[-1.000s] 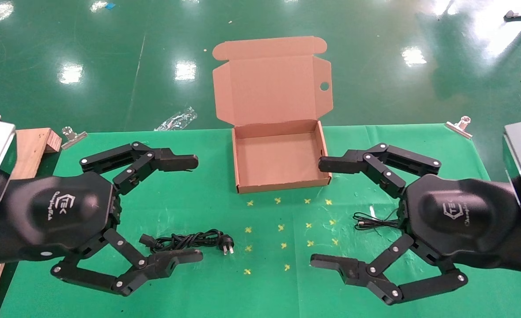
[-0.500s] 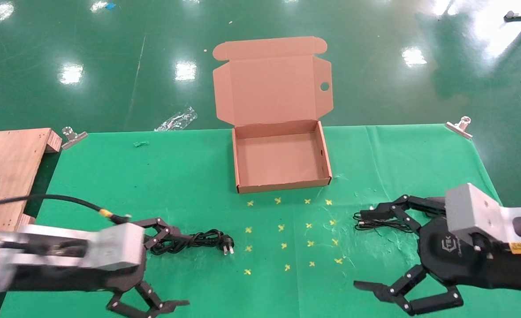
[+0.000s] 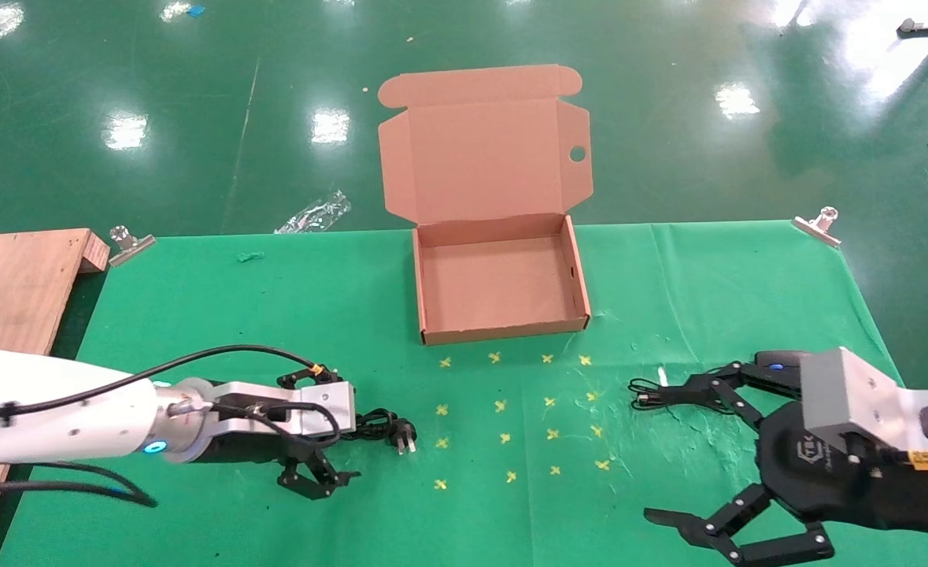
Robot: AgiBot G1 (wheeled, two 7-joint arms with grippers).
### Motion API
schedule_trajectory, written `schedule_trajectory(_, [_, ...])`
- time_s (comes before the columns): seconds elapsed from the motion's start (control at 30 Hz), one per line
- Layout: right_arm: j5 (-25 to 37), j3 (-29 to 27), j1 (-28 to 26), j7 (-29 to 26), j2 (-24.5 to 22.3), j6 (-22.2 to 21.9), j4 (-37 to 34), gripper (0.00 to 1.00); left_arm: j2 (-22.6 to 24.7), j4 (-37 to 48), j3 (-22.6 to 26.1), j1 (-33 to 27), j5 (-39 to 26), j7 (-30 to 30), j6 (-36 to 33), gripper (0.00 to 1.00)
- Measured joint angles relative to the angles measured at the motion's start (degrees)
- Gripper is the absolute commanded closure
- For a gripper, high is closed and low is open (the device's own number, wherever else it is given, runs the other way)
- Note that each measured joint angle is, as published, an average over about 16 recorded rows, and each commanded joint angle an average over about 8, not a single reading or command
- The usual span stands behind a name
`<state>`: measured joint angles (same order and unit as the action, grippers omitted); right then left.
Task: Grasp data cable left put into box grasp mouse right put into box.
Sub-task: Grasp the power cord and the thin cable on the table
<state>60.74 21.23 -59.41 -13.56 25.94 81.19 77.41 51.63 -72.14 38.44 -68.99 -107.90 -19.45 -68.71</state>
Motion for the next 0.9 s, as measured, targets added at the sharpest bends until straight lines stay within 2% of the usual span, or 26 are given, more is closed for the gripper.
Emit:
schedule_trajectory(0.27, [2.15,0.73,1.93,0.49,-0.81,-1.01,-0.22,0.0,2.76,2.87,1.42,-0.95,-5.38,-1.69,2.36,0.0])
schedule_trajectory(0.53, [11.52,3.62,1.24,1.08,0.46,-3.35,-3.57,0.0,3.33,3.54,1.67,-1.16,-6.45,-1.92,2.94,0.0])
schedule_trajectory(0.7, [19.32,6.06,-2.19,3.22,3.81,-4.88,-9.85,0.0,3.35,3.61,1.67,-1.18,-6.42,-1.85,2.95,0.0])
schedule_trajectory(0.9, [26.92,8.74,-8.41,8.67,10.39,-6.76,-21.97,0.0,3.35,3.64,1.67,-1.18,-6.4,-1.82,2.96,0.0])
